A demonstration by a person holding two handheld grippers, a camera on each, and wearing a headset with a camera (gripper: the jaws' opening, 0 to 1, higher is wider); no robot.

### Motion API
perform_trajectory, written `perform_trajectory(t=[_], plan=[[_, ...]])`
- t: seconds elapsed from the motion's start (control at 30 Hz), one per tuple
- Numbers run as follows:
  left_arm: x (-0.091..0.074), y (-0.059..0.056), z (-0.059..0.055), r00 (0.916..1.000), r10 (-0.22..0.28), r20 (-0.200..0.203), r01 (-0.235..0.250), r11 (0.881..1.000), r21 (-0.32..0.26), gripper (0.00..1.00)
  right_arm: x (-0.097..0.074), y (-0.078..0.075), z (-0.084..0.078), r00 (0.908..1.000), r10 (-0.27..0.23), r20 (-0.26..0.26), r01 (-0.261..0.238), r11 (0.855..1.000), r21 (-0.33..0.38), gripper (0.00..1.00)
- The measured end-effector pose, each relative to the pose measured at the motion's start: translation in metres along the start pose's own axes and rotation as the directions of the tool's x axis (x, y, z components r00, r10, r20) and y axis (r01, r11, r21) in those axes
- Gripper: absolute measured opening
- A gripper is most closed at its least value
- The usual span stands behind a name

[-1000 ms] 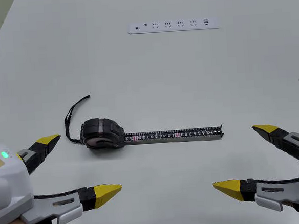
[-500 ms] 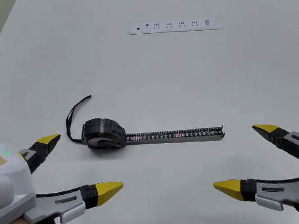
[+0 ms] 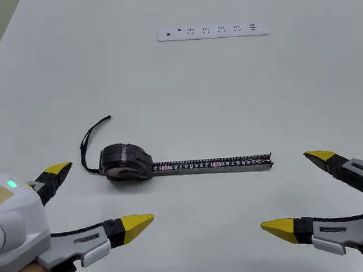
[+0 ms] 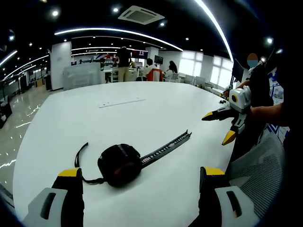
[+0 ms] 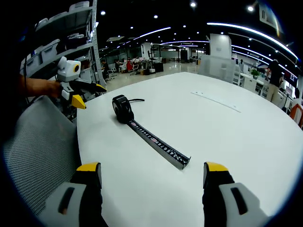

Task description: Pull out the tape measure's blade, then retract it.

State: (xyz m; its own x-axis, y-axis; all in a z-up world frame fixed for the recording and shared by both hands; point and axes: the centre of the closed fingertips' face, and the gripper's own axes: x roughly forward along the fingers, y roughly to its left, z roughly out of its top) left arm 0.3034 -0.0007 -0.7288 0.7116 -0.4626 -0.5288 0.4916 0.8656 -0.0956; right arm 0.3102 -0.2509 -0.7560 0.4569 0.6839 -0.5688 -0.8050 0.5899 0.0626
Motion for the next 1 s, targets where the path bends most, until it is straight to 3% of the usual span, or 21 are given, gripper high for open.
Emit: perform_trajectory(t=[0.13,0.6,0.83,1.0], plan=[[0.001,0.001,0.001,0.9997,0.023,0.007,-0.023,1.000,-0.011,1.00,0.002,-0.004,-0.005,0.9998,0.015,-0.013,-0.015,1.000,-0.011,0.89],[0.011,0.008,-0.001,0.9934,0.115,0.000,-0.115,0.992,-0.042,1.00,0.011,-0.022,-0.003,0.9980,0.060,0.018,-0.059,0.996,-0.061,0.81],[0.019,0.009,-0.002,0.9900,0.141,0.007,-0.140,0.987,-0.075,1.00,0.018,-0.030,-0.004,0.9944,0.106,-0.003,-0.105,0.986,-0.132,0.71],[0.022,0.013,-0.004,0.9827,0.185,0.004,-0.184,0.978,-0.099,1.00,0.021,-0.033,-0.005,0.9909,0.131,-0.030,-0.134,0.973,-0.187,0.65]])
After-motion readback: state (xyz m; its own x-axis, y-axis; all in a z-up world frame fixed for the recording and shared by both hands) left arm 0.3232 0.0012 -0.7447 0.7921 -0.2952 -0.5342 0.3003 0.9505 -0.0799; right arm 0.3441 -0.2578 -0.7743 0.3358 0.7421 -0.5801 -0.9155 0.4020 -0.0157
